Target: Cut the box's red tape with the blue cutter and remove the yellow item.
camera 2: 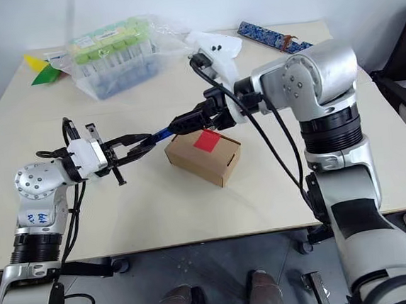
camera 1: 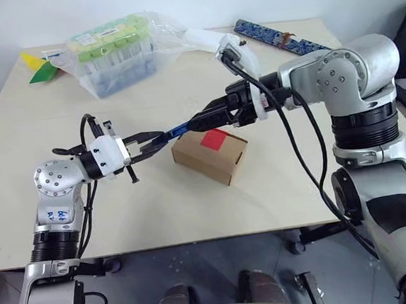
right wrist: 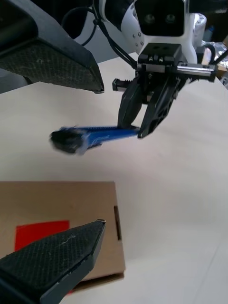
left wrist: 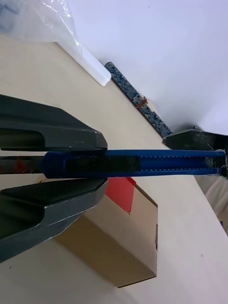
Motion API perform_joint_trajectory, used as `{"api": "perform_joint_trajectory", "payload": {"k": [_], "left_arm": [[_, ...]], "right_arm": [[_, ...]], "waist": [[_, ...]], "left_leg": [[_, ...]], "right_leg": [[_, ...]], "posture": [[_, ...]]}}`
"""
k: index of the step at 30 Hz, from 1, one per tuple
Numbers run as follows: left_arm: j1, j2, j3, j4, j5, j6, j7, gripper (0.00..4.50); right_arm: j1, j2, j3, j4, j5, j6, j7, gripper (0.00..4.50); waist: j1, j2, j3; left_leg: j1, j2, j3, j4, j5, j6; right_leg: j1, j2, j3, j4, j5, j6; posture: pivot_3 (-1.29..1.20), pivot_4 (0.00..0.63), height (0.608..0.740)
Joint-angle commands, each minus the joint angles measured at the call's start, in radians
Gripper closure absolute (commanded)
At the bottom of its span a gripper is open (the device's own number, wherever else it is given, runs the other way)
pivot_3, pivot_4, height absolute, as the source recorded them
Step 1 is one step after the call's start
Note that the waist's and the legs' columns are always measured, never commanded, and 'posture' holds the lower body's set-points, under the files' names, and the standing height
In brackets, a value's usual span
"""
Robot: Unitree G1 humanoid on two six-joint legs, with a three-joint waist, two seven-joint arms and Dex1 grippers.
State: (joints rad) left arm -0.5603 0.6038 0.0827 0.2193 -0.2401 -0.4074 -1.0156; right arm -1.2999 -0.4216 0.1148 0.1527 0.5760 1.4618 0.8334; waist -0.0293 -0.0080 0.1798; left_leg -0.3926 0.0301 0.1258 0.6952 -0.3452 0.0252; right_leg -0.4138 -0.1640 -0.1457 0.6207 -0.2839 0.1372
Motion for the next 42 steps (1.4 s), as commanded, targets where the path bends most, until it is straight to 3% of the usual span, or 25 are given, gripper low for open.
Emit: {"api": "perform_joint_trajectory", "payload": {"k": [1, 3, 7, 17, 22, 27, 35, 42], "left_arm": [[-0.017, -0.001, 0.004, -0.001, -0.005, -0.023, 0.016, 4.04], [-0.016, 0.0, 0.002, 0.0, -0.005, -0.026, 0.016, 4.04], [-0.013, 0.001, 0.001, -0.007, -0.01, -0.023, 0.018, 4.04], [-0.02, -0.003, 0.002, 0.004, -0.008, 0.001, 0.038, 4.04], [-0.029, -0.007, 0.004, 0.007, -0.024, 0.095, 0.062, 4.04], [-0.048, -0.004, 0.01, 0.013, -0.021, 0.148, 0.082, 2.46], [-0.049, 0.08, 0.085, 0.05, -0.069, 0.238, 0.062, 0.0], [-0.05, 0.097, 0.12, 0.033, -0.13, 0.332, 0.033, 0.0]], "right_arm": [[-0.022, 0.004, -0.014, -0.022, 0.025, -0.014, 0.004, 0.06], [-0.021, 0.009, -0.017, -0.02, 0.026, -0.02, 0.001, 0.06], [-0.021, 0.012, -0.028, -0.021, 0.033, -0.017, -0.001, 0.95], [-0.02, -0.002, -0.017, -0.02, 0.043, -0.032, 0.002, 4.36], [-0.023, -0.005, -0.014, -0.019, 0.039, -0.049, 0.001, 4.36], [-0.03, -0.011, -0.018, -0.02, 0.036, -0.064, -0.004, 4.36], [-0.04, -0.054, -0.027, -0.008, 0.008, -0.107, -0.019, 4.36], [-0.015, -0.143, -0.039, -0.016, -0.023, -0.138, -0.029, 4.36]], "waist": [[-0.001, 0.0, 0.0], [-0.001, 0.0, 0.0], [-0.002, 0.0, 0.0], [-0.001, 0.0, 0.0], [-0.001, 0.0, 0.0], [-0.001, 0.0, 0.0], [-0.002, 0.0, 0.0], [0.003, 0.0, 0.0]], "left_leg": [[0.0, 0.0, 0.0, 0.0, 0.0, 0.0], [0.0, 0.0, 0.0, 0.0, 0.0, 0.0], [0.0, 0.0, 0.0, 0.0, 0.0, 0.0], [0.0, 0.0, 0.0, 0.0, 0.0, 0.0], [0.0, 0.0, 0.0, 0.0, 0.0, 0.0], [0.0, 0.0, -0.001, 0.0, 0.0, 0.0], [0.0, 0.0, -0.001, 0.0, 0.0, 0.0], [-0.001, 0.0, -0.002, 0.0, 0.0, 0.0]], "right_leg": [[0.0, 0.0, 0.0, 0.0, 0.0, 0.0], [0.0, 0.0, 0.0, 0.0, 0.0, 0.0], [0.0, 0.0, 0.0, 0.0, 0.0, 0.0], [0.0, 0.0, 0.0, 0.0, 0.0, 0.0], [0.0, 0.0, -0.001, 0.0, 0.0, 0.0], [0.0, 0.0, -0.001, -0.001, 0.0, 0.0], [0.0, 0.0, -0.001, -0.001, 0.0, 0.0], [0.0, 0.0, -0.002, -0.001, 0.0, 0.0]], "posture": [[0.0, 0.15, 0.74], [0.0, 0.15, 0.74], [0.0, 0.15, 0.74], [0.0, 0.15, 0.74], [0.0, 0.15, 0.74], [0.0, 0.15, 0.74], [0.0, 0.15, 0.74], [0.0, 0.15, 0.74]]}}
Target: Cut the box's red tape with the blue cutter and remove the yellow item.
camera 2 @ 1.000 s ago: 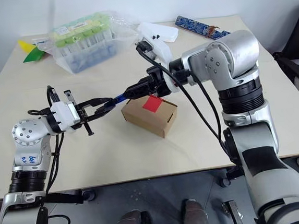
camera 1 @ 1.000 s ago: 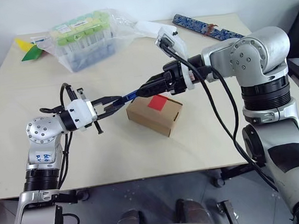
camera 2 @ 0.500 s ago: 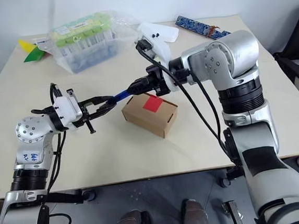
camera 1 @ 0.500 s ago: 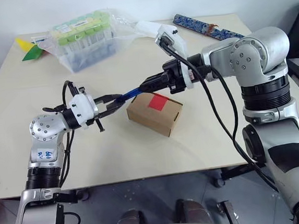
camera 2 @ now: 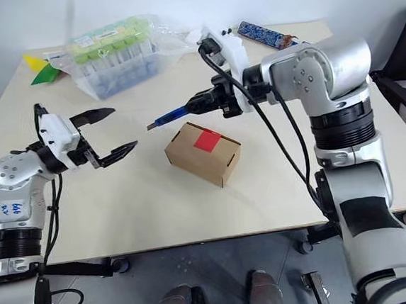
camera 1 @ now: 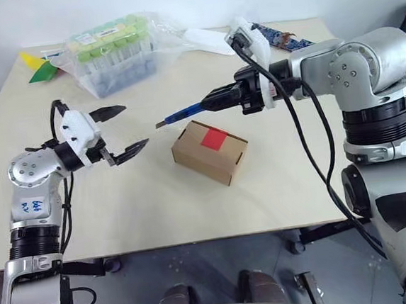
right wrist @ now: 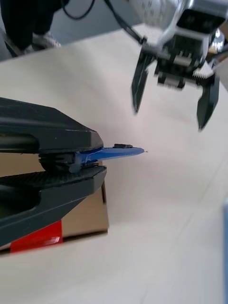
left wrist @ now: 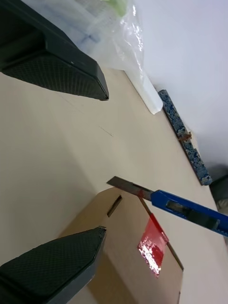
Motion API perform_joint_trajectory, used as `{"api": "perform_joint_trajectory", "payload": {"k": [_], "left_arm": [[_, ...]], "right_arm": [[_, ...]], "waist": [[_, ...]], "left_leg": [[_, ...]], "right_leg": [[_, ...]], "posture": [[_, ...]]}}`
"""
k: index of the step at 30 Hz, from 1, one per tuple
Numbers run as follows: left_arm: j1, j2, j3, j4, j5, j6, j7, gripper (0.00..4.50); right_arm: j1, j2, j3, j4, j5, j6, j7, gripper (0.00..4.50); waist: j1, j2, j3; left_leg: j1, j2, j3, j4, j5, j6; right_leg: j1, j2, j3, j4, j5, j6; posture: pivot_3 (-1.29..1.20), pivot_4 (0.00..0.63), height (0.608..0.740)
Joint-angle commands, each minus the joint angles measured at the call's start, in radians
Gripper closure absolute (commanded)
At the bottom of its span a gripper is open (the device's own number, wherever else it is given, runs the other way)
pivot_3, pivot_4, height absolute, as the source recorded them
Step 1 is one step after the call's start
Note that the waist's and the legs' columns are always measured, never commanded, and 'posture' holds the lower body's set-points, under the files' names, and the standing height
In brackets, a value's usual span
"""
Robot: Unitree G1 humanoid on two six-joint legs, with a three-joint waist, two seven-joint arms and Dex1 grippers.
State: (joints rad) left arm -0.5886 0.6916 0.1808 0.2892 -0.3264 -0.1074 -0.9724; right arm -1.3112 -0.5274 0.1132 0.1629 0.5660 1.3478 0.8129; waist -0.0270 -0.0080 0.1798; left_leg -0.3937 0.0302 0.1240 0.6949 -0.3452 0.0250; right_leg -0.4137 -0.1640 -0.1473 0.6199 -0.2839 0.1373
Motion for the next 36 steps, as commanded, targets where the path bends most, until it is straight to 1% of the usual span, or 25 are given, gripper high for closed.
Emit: {"api": "perform_joint_trajectory", "payload": {"k": [1, 4, 10, 19, 22, 23, 24, 28, 33, 34, 36], "left_arm": [[-0.016, 0.003, 0.017, -0.054, -0.053, 0.05, -0.014, 0.0], [-0.011, -0.01, 0.005, -0.082, -0.062, 0.082, -0.018, 0.0], [-0.031, -0.021, -0.023, -0.078, -0.061, 0.109, -0.06, 0.0], [-0.102, -0.074, -0.079, -0.045, -0.051, 0.138, -0.101, 0.0], [-0.167, -0.119, -0.125, 0.016, -0.031, 0.135, -0.122, 0.0], [-0.18, -0.126, -0.131, 0.031, -0.025, 0.136, -0.122, 0.38], [-0.187, -0.124, -0.142, 0.041, -0.01, 0.148, -0.119, 0.56], [-0.238, -0.14, -0.191, 0.102, 0.038, 0.147, -0.131, 1.72], [-0.293, -0.163, -0.231, 0.156, 0.069, 0.173, -0.154, 3.32], [-0.298, -0.162, -0.239, 0.162, 0.077, 0.181, -0.16, 3.54], [-0.312, -0.166, -0.251, 0.178, 0.088, 0.193, -0.165, 4.15]], "right_arm": [[0.0, -0.044, -0.041, -0.032, -0.012, -0.021, -0.015, 4.36], [0.013, -0.065, -0.053, -0.049, -0.011, -0.012, -0.03, 4.36], [0.045, -0.106, -0.073, -0.083, -0.01, -0.008, -0.064, 4.36], [0.076, -0.154, -0.125, -0.134, -0.008, 0.011, -0.111, 4.36], [0.105, -0.184, -0.14, -0.17, -0.003, 0.025, -0.123, 4.36], [0.114, -0.188, -0.143, -0.183, -0.001, 0.03, -0.128, 4.36], [0.121, -0.189, -0.147, -0.198, 0.002, 0.039, -0.134, 4.36], [0.145, -0.19, -0.167, -0.245, 0.013, 0.067, -0.153, 4.36], [0.175, -0.183, -0.19, -0.302, 0.029, 0.103, -0.177, 4.36], [0.18, -0.181, -0.193, -0.311, 0.032, 0.108, -0.181, 4.36], [0.187, -0.175, -0.195, -0.322, 0.036, 0.113, -0.187, 4.36]], "waist": [[-0.001, 0.0, 0.0], [-0.003, 0.0, 0.0], [-0.003, 0.0, 0.0], [-0.001, 0.0, 0.0], [0.005, 0.0, 0.0], [0.006, 0.0, 0.0], [0.005, 0.0, 0.0], [-0.002, 0.0, 0.0], [0.0, 0.0, 0.0], [0.0, 0.0, 0.0], [0.0, 0.0, 0.0]], "left_leg": [[0.0, 0.0, 0.0, 0.0, 0.0, 0.0], [0.0, 0.0, 0.0, -0.001, 0.0, 0.0], [0.0, 0.0, 0.001, -0.001, 0.0, -0.001], [-0.001, 0.0, 0.0, -0.001, 0.0, -0.001], [-0.001, 0.0, 0.0, -0.001, 0.0, -0.001], [-0.002, 0.0, -0.001, 0.0, 0.0, -0.001], [-0.003, 0.0, -0.001, 0.001, 0.0, -0.001], [-0.004, 0.0, -0.001, 0.001, 0.0, -0.001], [-0.004, 0.0, -0.001, 0.001, 0.0, -0.001], [-0.004, 0.0, -0.001, 0.001, 0.0, -0.001], [-0.004, 0.0, -0.001, 0.001, 0.0, -0.001]], "right_leg": [[0.0, 0.0, 0.0, 0.0, 0.0, 0.0], [0.0, 0.0, -0.001, -0.001, 0.0, 0.0], [0.0, 0.0, -0.001, -0.001, 0.0, 0.0], [0.0, 0.0, -0.001, -0.002, 0.0, 0.0], [0.0, 0.0, -0.002, -0.002, 0.0, 0.0], [0.0, 0.0, -0.003, -0.002, 0.0, 0.0], [0.0, 0.0, -0.003, -0.002, 0.0, 0.0], [-0.001, 0.0, -0.003, -0.003, 0.0, 0.0], [-0.001, 0.0, -0.003, -0.003, 0.0, 0.0], [-0.001, 0.0, -0.003, -0.003, 0.0, 0.0], [-0.001, 0.0, -0.003, -0.003, 0.0, 0.0]], "posture": [[0.0, 0.15, 0.74], [0.0, 0.15, 0.74], [0.0, 0.15, 0.74], [0.0, 0.15, 0.74], [0.0, 0.15, 0.74], [0.0, 0.15, 0.74], [0.0, 0.15, 0.74], [0.0, 0.15, 0.74], [0.0, 0.15, 0.74], [0.0, 0.15, 0.74], [0.0, 0.15, 0.74]]}}
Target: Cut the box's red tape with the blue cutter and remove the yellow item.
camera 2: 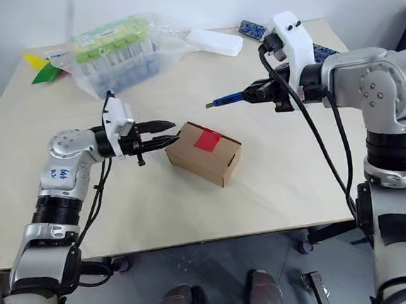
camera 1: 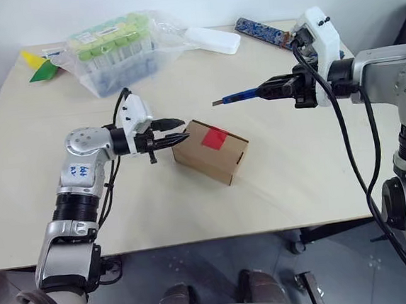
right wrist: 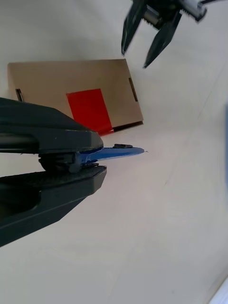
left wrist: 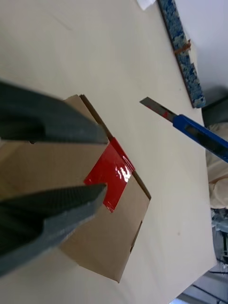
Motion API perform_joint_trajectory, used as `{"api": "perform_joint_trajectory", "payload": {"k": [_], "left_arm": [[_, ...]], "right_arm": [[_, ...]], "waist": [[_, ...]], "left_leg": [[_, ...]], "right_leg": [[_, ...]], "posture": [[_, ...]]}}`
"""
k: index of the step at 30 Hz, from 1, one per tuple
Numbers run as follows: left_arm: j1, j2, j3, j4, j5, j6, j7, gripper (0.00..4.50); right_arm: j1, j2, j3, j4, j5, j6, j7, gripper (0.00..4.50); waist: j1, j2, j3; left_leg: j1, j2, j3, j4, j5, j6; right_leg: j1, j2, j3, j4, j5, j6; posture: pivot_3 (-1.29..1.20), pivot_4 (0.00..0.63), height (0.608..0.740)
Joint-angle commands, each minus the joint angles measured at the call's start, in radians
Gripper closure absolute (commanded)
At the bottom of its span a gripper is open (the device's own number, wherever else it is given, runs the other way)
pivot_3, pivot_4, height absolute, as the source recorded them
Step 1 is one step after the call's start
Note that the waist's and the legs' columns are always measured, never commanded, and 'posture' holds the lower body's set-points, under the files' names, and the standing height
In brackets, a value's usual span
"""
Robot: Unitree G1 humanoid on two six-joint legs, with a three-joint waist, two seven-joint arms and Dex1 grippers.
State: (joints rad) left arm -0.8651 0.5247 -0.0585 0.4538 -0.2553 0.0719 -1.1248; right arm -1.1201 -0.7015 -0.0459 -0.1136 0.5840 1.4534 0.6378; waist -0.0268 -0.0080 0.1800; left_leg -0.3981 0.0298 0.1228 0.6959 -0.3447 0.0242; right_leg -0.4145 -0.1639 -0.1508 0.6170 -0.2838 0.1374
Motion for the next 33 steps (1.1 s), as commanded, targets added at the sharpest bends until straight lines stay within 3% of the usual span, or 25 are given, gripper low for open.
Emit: {"api": "perform_joint_trajectory", "payload": {"k": [1, 11, 33], "left_arm": [[-0.048, 0.003, -0.024, 0.021, 0.024, 0.04, -0.026, 4.47], [-0.102, 0.0, -0.069, 0.081, 0.084, 0.153, -0.032, 4.5], [-0.13, -0.033, -0.103, 0.133, 0.143, 0.136, -0.068, 4.5]], "right_arm": [[0.0, 0.003, -0.034, -0.052, 0.02, 0.009, -0.013, 4.36], [-0.004, 0.032, 0.037, -0.047, 0.025, -0.034, 0.003, 4.36], [-0.009, 0.016, 0.159, 0.037, -0.037, -0.166, 0.074, 4.36]], "waist": [[0.0, 0.0, 0.0], [0.0, 0.0, 0.0], [0.001, 0.0, 0.0]], "left_leg": [[0.0, 0.0, 0.0, 0.0, 0.0, 0.0], [0.0, 0.0, 0.0, 0.0, 0.0, 0.0], [-0.001, 0.0, -0.001, 0.002, 0.0, 0.0]], "right_leg": [[0.0, 0.0, 0.0, 0.0, 0.0, 0.0], [0.0, 0.0, 0.0, 0.0, 0.0, 0.0], [0.0, 0.0, -0.001, 0.001, 0.0, 0.0]], "posture": [[0.0, 0.15, 0.74], [0.0, 0.15, 0.74], [0.0, 0.15, 0.74]]}}
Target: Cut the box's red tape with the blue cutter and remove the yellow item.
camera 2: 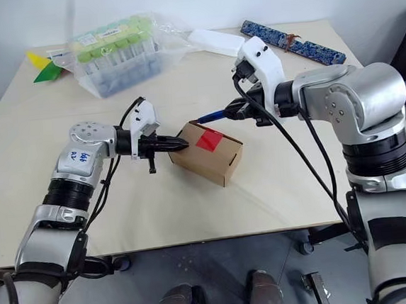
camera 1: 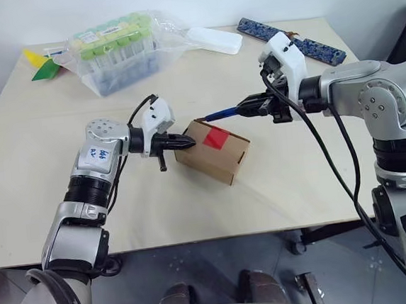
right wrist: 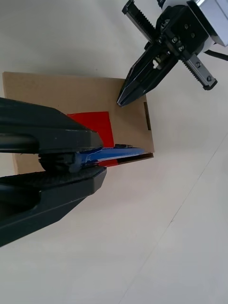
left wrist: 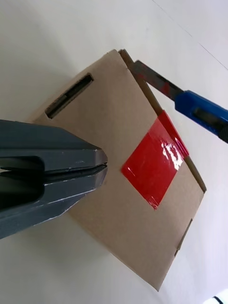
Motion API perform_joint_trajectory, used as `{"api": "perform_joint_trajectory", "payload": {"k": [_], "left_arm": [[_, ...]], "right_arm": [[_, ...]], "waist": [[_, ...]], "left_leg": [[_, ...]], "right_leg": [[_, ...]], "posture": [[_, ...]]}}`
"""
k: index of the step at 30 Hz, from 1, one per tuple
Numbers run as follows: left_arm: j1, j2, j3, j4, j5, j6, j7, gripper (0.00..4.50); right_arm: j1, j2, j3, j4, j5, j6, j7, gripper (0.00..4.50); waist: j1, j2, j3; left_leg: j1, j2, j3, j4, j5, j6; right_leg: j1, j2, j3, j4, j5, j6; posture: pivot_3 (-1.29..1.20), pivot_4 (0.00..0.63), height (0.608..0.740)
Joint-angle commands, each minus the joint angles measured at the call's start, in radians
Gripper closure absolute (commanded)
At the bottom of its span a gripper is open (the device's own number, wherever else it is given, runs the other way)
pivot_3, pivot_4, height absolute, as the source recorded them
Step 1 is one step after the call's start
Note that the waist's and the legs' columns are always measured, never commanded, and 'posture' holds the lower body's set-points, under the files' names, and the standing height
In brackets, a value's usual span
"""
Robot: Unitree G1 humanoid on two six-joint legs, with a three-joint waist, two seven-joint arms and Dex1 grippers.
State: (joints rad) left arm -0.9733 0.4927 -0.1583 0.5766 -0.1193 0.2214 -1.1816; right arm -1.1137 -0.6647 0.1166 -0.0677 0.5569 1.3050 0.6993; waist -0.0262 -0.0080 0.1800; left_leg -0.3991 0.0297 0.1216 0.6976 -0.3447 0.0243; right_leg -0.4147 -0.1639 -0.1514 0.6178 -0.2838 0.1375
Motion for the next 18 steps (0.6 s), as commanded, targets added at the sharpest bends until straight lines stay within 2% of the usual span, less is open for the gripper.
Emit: {"api": "perform_joint_trajectory", "payload": {"k": [1, 18], "left_arm": [[-0.023, -0.002, -0.002, 0.013, 0.008, -0.016, -0.013, 4.5], [-0.058, -0.022, -0.005, 0.082, 0.027, -0.068, -0.023, 4.5]], "right_arm": [[-0.015, -0.022, -0.005, -0.01, -0.012, -0.017, 0.013, 4.36], [-0.006, -0.069, -0.006, -0.018, -0.03, -0.016, 0.029, 4.36]], "waist": [[0.0, 0.0, 0.0], [0.001, 0.0, 0.0]], "left_leg": [[0.0, 0.0, 0.0, 0.0, 0.0, 0.0], [-0.001, 0.0, 0.0, 0.001, 0.0, 0.0]], "right_leg": [[0.0, 0.0, 0.0, 0.0, 0.0, 0.0], [0.0, 0.0, 0.0, 0.0, 0.0, 0.0]], "posture": [[0.0, 0.15, 0.74], [0.0, 0.15, 0.74]]}}
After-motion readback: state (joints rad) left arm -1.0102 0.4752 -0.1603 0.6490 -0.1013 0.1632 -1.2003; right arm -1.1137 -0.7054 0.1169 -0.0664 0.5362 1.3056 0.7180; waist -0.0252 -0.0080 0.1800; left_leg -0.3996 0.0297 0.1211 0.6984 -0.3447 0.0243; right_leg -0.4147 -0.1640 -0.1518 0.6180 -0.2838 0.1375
